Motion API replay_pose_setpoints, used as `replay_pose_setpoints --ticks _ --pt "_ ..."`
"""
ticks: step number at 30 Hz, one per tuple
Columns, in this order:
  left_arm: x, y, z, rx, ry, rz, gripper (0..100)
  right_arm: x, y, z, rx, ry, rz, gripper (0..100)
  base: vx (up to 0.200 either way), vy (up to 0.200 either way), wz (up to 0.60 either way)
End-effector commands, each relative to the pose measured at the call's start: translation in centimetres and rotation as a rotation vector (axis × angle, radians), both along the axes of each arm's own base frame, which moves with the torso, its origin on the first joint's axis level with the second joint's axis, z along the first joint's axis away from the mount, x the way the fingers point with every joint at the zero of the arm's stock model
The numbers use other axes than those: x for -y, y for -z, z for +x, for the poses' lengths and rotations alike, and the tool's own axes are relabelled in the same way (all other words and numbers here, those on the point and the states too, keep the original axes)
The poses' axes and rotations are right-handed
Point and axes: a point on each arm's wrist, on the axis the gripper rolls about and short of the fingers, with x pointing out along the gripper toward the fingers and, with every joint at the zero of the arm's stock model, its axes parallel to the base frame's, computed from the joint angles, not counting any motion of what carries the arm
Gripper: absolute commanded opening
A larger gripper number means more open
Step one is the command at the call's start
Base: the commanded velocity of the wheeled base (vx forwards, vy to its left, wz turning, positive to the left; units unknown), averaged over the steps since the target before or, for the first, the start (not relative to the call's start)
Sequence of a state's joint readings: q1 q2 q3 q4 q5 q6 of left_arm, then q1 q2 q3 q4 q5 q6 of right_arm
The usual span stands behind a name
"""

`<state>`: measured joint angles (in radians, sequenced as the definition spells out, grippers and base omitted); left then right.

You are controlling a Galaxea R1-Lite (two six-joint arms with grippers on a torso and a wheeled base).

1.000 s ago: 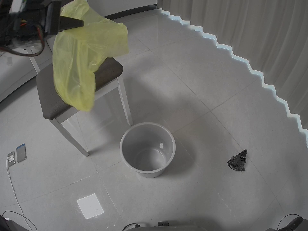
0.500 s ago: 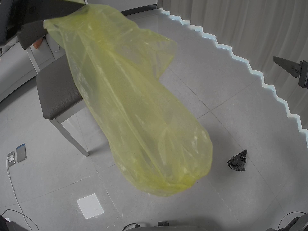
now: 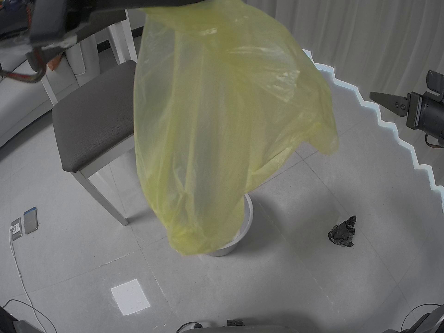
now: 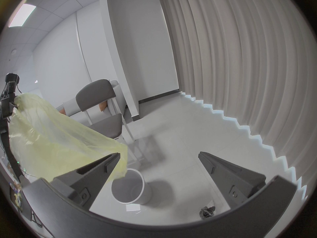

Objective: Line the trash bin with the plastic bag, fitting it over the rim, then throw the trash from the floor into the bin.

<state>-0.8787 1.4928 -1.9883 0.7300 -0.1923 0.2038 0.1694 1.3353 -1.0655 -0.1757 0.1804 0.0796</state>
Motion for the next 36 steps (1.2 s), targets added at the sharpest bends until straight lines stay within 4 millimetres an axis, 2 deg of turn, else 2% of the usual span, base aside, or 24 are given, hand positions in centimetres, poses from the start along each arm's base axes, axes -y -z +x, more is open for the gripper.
replay_pose_setpoints --ticks 1,4,8,12,16,30,36 --pt "1.6 0.5 0.6 -0.008 0.035 0.009 0 -1.6 0.8 2.0 -0.053 -0.050 0.024 100 0.000 0.000 0.00" --pt "2.0 0.7 0.4 -0.013 0.052 0.017 0 -2.2 0.9 3.1 -0.075 -0.058 0.054 100 0.000 0.000 0.00" --pt "2.3 0.8 0.6 -0.016 0.054 0.020 0 -3.0 1.6 3.6 -0.113 -0.081 0.068 100 0.000 0.000 0.00" --pt "2.6 0.8 0.9 -0.010 0.052 0.013 0 -4.0 3.7 2.6 -0.185 -0.125 0.064 100 0.000 0.000 0.00" --pt "2.9 0.7 1.1 -0.004 0.052 0.005 0 -3.8 4.1 0.8 -0.195 -0.141 0.060 100 0.000 0.000 0.00" --pt "3.9 0.6 0.9 0.017 0.085 -0.015 0 -3.8 4.8 0.7 -0.218 -0.138 0.054 100 0.000 0.000 0.00" --pt "4.4 0.9 1.1 0.012 0.088 -0.007 0 -4.1 6.2 0.3 -0.266 -0.155 0.039 100 0.000 0.000 0.00"
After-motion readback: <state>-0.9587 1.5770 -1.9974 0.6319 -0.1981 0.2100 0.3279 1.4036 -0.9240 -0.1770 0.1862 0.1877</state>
